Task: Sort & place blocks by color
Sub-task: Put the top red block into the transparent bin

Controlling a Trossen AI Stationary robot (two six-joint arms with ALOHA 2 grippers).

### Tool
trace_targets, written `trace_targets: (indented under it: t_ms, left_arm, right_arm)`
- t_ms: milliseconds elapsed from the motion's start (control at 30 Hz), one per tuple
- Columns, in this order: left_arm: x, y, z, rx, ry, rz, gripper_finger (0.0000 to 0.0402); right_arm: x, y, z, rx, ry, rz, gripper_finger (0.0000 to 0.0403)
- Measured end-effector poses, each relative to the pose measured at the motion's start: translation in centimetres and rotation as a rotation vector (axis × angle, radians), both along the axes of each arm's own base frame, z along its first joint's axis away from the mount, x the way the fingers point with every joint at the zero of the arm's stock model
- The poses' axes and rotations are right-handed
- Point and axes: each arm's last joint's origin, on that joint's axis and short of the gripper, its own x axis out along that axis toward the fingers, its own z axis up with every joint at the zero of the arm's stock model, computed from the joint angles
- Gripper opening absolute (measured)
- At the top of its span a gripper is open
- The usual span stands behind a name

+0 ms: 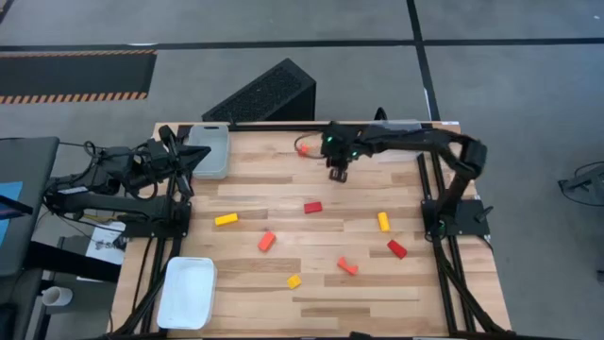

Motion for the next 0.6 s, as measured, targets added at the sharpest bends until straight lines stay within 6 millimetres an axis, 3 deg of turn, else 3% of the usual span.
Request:
trace_targets:
  t_ms: [300,467,600]
  left_arm:
    - [0.0,0.0,-0.1,-0.01,0.005,0.0,0.0]
    - [0.0,-0.1,-0.2,-0.022,0.01,-0.027,0.0]
    - [0.1,-0.2,-0.3,-0.023,0.022,-0.066,0.0]
  right_arm:
    - [-5.9,-3.3,6.7,-0.091,-0.163,-0.201,0.0141]
    - [-9.0,-5.1,7.9,-0.111,-0.176,-0.342,0.0131]
    - [-11.5,-6.2,7.0,-0.126,-0.219,-0.454,0.0134]
